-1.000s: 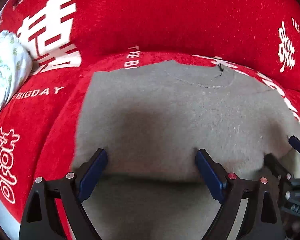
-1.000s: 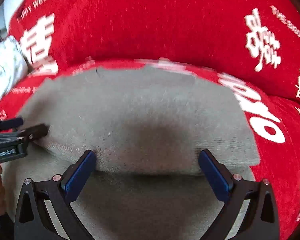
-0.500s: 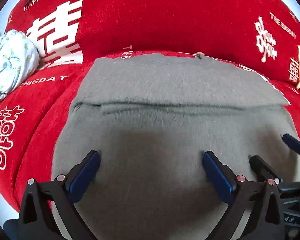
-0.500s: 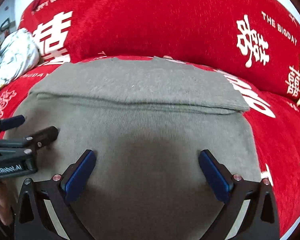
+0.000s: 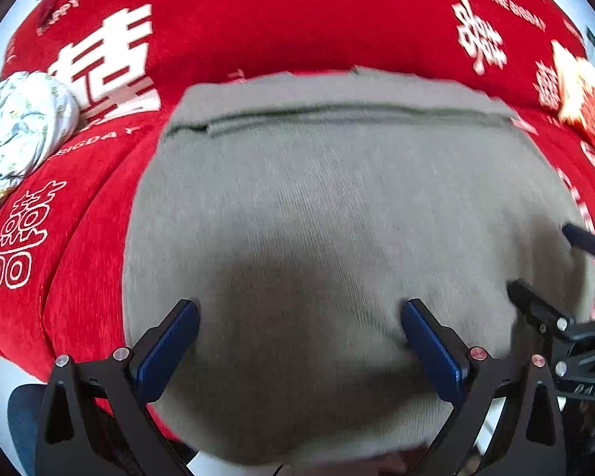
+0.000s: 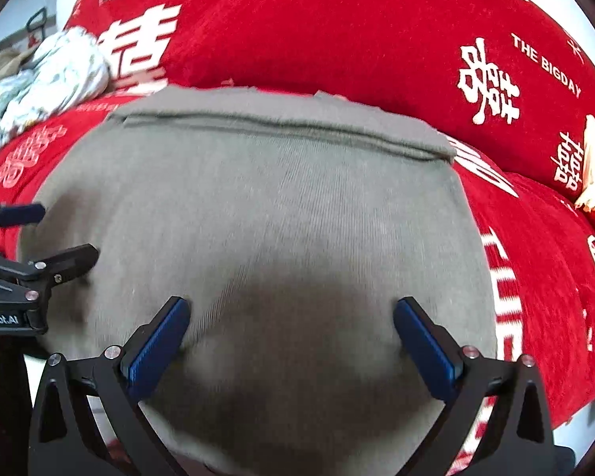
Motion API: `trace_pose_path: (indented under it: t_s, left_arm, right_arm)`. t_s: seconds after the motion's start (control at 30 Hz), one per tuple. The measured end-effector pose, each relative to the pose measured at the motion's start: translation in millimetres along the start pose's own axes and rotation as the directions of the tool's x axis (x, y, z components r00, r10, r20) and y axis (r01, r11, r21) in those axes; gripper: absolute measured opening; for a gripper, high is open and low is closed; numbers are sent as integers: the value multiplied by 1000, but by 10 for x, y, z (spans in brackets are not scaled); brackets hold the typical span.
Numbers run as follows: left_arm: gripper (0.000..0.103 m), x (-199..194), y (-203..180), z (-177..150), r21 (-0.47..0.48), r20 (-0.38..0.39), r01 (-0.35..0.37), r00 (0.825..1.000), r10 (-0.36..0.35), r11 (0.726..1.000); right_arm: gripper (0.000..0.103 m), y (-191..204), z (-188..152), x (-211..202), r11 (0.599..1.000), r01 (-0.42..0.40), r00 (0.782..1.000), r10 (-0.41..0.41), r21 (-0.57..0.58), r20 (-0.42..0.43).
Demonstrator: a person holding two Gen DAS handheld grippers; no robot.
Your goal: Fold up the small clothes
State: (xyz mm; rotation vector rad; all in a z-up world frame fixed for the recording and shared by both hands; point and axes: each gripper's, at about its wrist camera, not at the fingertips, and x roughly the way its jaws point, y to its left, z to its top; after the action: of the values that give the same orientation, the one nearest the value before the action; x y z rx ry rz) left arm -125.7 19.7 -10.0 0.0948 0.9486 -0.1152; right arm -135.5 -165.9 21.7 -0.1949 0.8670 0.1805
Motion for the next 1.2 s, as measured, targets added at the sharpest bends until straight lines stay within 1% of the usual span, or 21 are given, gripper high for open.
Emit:
trace_pose_path:
  t_s: [0.1, 0.13, 0.17, 0.27, 0.33, 0.4, 0.47, 0.53, 0.57, 0.63, 0.67, 0.8, 0.83, 0.87, 0.9, 0.93, 0.97, 1.0, 1.07, 1.1, 1.2]
  left_arm:
    - [103, 12, -20, -97, 48, -86, 28, 996, -24, 998]
    - [103, -4, -55, -139, 81, -88, 18, 996, -10, 997]
    - [103, -13, -87, -168, 103, -95, 14, 995, -4, 995]
    - [103, -32, -142, -249, 171, -140, -2, 990, 26, 985]
    - [103, -122, -37, -286, 146, -134, -9, 991, 28, 989]
    - [102, -150, 177, -339, 62, -143, -4, 990, 13, 998]
    - [102, -67, 378, -420, -25, -202, -6, 979, 1, 1000]
    - [102, 102, 557, -522, -133, -294, 15, 954, -54, 991]
    - [102, 161, 577, -554, -161, -328, 27, 941, -79, 987]
    - [102, 268, 492, -579, -158, -380, 64, 917, -120, 985]
    - [102, 296, 413, -582, -132, -391, 79, 912, -125, 988]
    - [102, 324, 168, -635, -60, -407, 49, 911, -69, 997]
    - [93, 289, 133, -645, -51, -400, 49, 914, -65, 998]
    - [76, 246, 100, -660, -44, -393, 44, 918, -58, 998]
    - [64, 203, 120, -656, -42, -389, 53, 919, -65, 998]
    - [34, 154, 116, -675, -49, -387, 82, 917, -95, 995]
    - [19, 106, 114, -700, -67, -389, 124, 911, -140, 990]
    - [19, 71, 124, -707, -78, -383, 132, 911, -152, 988]
    - [17, -19, 160, -709, -106, -360, 149, 916, -177, 983]
    - [17, -104, 206, -691, -134, -334, 173, 919, -209, 976]
    - [17, -375, 346, -552, -179, -227, 238, 934, -276, 955]
  right_arm:
    - [103, -3, -121, -59, 1000, -10, 999, 10, -9, -33]
    - [103, 31, -168, -51, 999, 4, 998, -7, -42, -62]
    - [103, 79, -213, -72, 996, 17, 998, -22, -90, -59]
    - [103, 112, -296, -107, 988, 23, 993, -40, -150, -107]
    - [103, 48, -349, -177, 988, 39, 991, -57, -147, -124]
    - [103, -108, -435, -275, 994, 66, 991, -76, -92, -109]
    - [103, -374, -529, -267, 996, 90, 983, -86, 21, -162]
    - [103, -596, -607, -182, 986, 106, 967, -72, 130, -244]
    - [103, -683, -642, -133, 978, 97, 959, -42, 187, -280]
    - [103, -756, -679, -66, 964, 62, 949, 23, 257, -313]
    - [103, -754, -697, -21, 959, 36, 941, 62, 280, -334]
    - [103, -624, -739, 37, 971, 5, 925, 86, 237, -370]
    - [98, -575, -750, 18, 974, -30, 923, 112, 223, -367]
    - [92, -543, -759, -5, 976, -48, 922, 125, 212, -367]
    - [72, -528, -767, -18, 977, -50, 919, 126, 206, -374]
    - [41, -521, -785, -26, 977, -58, 910, 137, 206, -391]
    - [21, -464, -803, -35, 976, -76, 903, 155, 206, -401]
    - [12, -430, -822, -53, 972, -113, 897, 190, 208, -400]
    - [12, -421, -820, -136, 968, -148, 903, 216, 203, -371]
    - [12, -435, -800, -203, 959, -182, 906, 250, 217, -342]
    - [11, -541, -649, -497, 906, -319, 906, 378, 278, -193]
